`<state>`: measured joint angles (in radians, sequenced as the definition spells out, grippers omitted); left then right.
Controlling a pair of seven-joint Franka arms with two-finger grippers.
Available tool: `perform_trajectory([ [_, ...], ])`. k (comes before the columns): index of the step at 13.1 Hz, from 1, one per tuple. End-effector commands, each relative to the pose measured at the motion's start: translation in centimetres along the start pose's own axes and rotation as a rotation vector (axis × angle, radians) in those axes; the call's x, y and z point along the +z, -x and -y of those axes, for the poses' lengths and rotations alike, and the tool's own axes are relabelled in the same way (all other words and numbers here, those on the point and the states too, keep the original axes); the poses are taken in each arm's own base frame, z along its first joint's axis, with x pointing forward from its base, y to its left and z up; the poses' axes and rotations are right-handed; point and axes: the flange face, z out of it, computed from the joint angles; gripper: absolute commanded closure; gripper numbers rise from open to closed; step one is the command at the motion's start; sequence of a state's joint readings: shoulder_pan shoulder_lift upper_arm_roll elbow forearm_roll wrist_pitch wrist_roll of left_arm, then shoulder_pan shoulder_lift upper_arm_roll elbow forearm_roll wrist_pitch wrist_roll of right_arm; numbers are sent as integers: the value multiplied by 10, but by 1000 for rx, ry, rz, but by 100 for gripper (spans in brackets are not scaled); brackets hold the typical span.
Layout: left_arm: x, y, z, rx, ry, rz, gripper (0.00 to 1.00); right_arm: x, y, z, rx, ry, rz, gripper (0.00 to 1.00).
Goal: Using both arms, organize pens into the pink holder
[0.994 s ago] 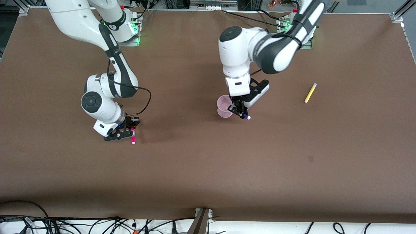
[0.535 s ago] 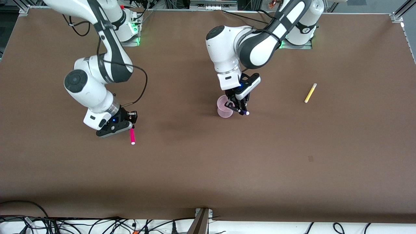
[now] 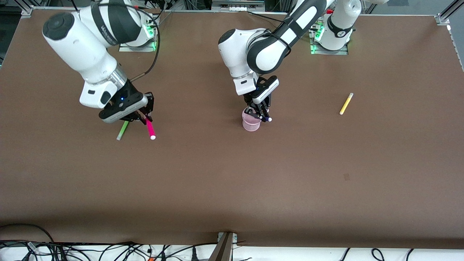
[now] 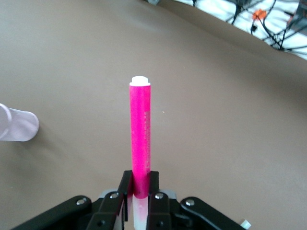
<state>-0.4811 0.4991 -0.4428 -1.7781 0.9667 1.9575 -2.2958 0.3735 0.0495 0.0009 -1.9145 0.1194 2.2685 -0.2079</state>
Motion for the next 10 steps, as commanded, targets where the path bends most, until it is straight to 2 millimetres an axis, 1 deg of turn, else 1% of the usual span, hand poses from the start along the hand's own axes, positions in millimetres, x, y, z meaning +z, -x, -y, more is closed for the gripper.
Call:
perform_trajectory([
  [1, -2, 1, -2, -28, 11, -32, 51, -22, 12, 7, -27, -15, -26, 92],
  [2, -2, 0, -3, -32, 11, -32, 32, -25, 16, 8, -71, -16, -26, 92],
  [3, -3, -3, -4, -33, 11, -34, 2, -26, 21, 7, -101, -21, -24, 92],
  [5, -4, -14, -6, -38, 7, -44, 0, -25, 35, 4, -142, -45, -18, 92],
  [6, -8, -25, -9, -20, 13, -47, 0, -23, 40, 3, -155, -65, -20, 92],
  [7, -4, -50, -12, -19, 1, -38, 0, -20, 45, -3, -154, -86, -21, 92],
  [8, -2, -77, -15, -10, -4, -22, 0, -18, 47, -4, -157, -103, -28, 92],
  [9, -1, -102, -22, -2, -15, 22, 0, -16, 47, -3, -151, -123, -34, 92],
  [10, 7, -126, -25, 36, -37, 67, 0, -10, 48, -1, -138, -140, -31, 92],
])
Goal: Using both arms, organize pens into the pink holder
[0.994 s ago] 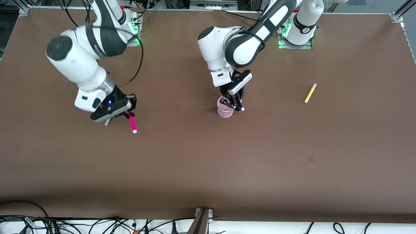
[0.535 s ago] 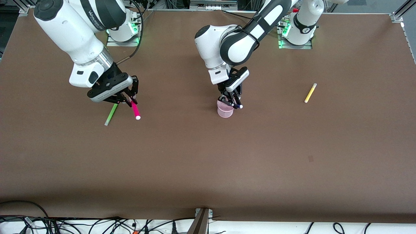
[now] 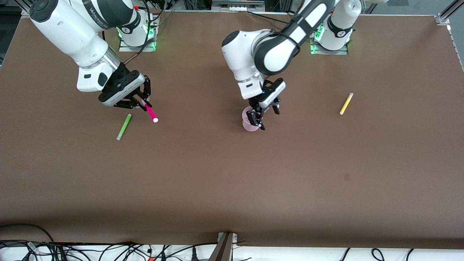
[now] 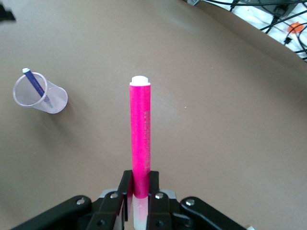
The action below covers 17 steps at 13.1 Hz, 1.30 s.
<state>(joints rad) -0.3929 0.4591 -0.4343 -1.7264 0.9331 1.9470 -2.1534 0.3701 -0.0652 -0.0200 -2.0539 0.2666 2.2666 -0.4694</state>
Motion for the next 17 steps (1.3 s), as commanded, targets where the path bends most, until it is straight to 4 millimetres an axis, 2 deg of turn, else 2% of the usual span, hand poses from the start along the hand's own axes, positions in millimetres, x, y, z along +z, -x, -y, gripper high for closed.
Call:
perform_trajectory([
  [1, 6, -74, -11, 84, -29, 116, 0, 6, 6, 8, 0, -34, -29, 92],
  [3, 6, -132, -16, 151, -21, 230, 0, 32, -1, 21, -7, -43, -33, 92],
  [6, 16, -217, 4, 289, 19, 390, 0, 87, -24, 74, -10, -59, -108, 92],
  [7, 21, -246, 14, 353, 50, 444, 0, 106, -31, 98, 16, -61, -137, 92],
  [9, 25, -298, 38, 475, 145, 543, 0, 143, -46, 163, 75, -75, -233, 92],
  [10, 32, -319, 51, 521, 178, 577, 0, 158, -52, 188, 99, -82, -289, 92],
  [13, 52, -344, 78, 680, 183, 634, 0, 217, -56, 245, 99, -94, -425, 91],
  [14, 59, -351, 86, 731, 190, 651, 0, 233, -58, 258, 105, -99, -468, 90],
  [16, 73, -367, 103, 828, 205, 674, 0, 254, -69, 279, 96, -117, -501, 90],
  [17, 75, -369, 106, 843, 205, 680, 0, 257, -75, 284, 93, -123, -516, 90],
])
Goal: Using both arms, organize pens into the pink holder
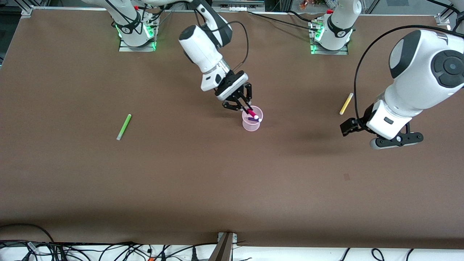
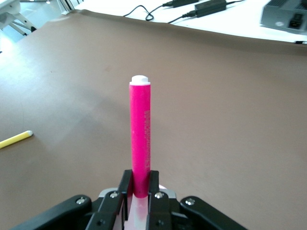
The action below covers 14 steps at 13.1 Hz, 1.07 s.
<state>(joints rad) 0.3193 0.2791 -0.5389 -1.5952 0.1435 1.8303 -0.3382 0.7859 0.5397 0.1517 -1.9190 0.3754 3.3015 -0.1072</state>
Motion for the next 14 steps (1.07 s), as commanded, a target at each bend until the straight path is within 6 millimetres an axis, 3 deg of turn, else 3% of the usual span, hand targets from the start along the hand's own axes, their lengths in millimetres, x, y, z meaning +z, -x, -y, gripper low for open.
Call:
perform_trajectory([
  [1, -4, 4, 18, 54, 14, 22, 0, 22, -15, 13, 17, -16, -61, 90],
  [4, -6, 1, 27, 34, 20, 18, 0, 40, 11, 11, -6, 6, -84, 90],
  [6, -6, -2, 43, 10, 21, 19, 0, 48, 27, 7, -18, 19, -69, 90],
  [8, -9, -6, 66, -1, 41, 16, 0, 50, 37, 0, -40, 34, -49, 90],
  [10, -9, -7, 73, 24, 42, 17, 0, 48, 40, -2, -50, 40, -42, 90],
  [14, -31, 0, 78, -4, 50, -15, 0, 46, 55, -12, -72, 65, -53, 90],
])
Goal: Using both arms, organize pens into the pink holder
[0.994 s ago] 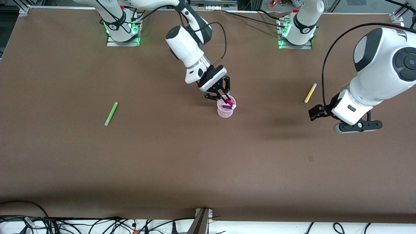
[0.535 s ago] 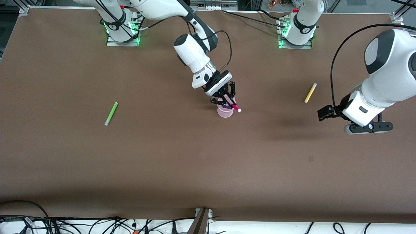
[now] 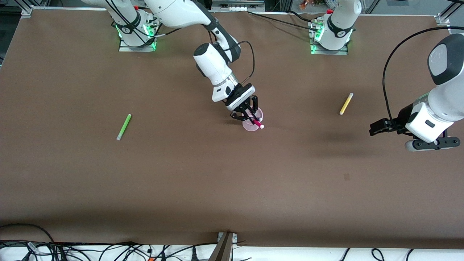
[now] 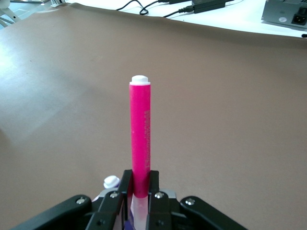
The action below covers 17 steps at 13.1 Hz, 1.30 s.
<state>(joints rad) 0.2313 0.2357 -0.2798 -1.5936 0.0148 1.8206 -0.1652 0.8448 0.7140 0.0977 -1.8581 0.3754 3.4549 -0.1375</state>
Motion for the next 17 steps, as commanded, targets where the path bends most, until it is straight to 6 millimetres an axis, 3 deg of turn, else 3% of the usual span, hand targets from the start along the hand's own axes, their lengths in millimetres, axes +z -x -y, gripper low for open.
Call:
perform_trajectory([
  [1, -27, 10, 5, -16, 38, -33, 0, -8, 8, 2, -20, 12, -9, 82],
  [2, -33, 10, 12, -41, 67, -44, 0, -8, 7, 2, -17, 12, -10, 67],
  [3, -36, 13, 11, -35, 64, -48, 0, -8, 6, 3, -14, 10, -12, 40],
  [4, -36, 17, 10, 25, 49, -43, 0, -9, 6, 2, -14, 13, -16, 0],
  [8, -30, 20, 16, 86, 6, 0, 0, -14, -2, 4, -12, 12, -48, 0],
  [11, -23, 24, 4, 147, -64, 27, 0, -28, -28, 2, -5, 6, -60, 0],
  [14, -24, 26, 6, 230, -72, 36, 0, -45, -74, -31, 26, 16, 44, 0],
  [17, -21, 27, -4, 241, -69, 45, 0, -80, -125, -72, 57, 29, 173, 0],
])
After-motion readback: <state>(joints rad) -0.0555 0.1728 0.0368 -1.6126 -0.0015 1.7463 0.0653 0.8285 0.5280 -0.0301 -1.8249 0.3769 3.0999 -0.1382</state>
